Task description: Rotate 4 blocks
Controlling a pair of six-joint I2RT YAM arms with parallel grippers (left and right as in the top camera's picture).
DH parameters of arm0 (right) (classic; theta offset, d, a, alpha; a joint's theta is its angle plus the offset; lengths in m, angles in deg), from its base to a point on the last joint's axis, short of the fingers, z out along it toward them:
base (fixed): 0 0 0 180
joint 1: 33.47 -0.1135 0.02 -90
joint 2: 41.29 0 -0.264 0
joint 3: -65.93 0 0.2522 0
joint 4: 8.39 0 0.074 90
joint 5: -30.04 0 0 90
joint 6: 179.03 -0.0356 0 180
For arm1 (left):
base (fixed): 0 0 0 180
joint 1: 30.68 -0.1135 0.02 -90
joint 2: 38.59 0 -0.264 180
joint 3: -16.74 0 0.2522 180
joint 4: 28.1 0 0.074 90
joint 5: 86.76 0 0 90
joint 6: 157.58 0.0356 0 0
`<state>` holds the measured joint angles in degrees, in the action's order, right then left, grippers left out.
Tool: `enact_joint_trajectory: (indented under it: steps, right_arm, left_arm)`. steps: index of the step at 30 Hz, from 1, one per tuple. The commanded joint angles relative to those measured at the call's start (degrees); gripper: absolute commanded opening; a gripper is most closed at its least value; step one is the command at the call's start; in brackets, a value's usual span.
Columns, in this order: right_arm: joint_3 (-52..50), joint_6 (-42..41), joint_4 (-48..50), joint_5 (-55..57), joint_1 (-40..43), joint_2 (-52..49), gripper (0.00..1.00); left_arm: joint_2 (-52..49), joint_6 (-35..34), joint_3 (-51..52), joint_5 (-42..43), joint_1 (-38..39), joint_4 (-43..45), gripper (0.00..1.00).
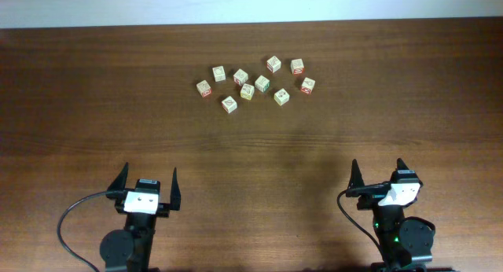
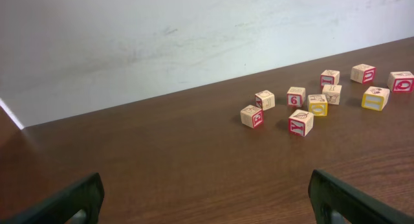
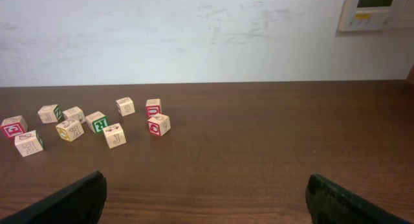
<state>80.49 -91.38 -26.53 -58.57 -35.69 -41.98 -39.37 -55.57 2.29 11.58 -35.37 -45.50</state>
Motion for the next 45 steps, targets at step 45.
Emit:
enact_joint_trajectory:
  steps: [45]
  right_arm:
    - [-0.5, 0.4, 4.5, -0.6, 0.4, 0.3, 0.98]
  left_arm:
    - [0.5, 0.7, 0.2, 0.5, -0.3, 0.1, 0.99]
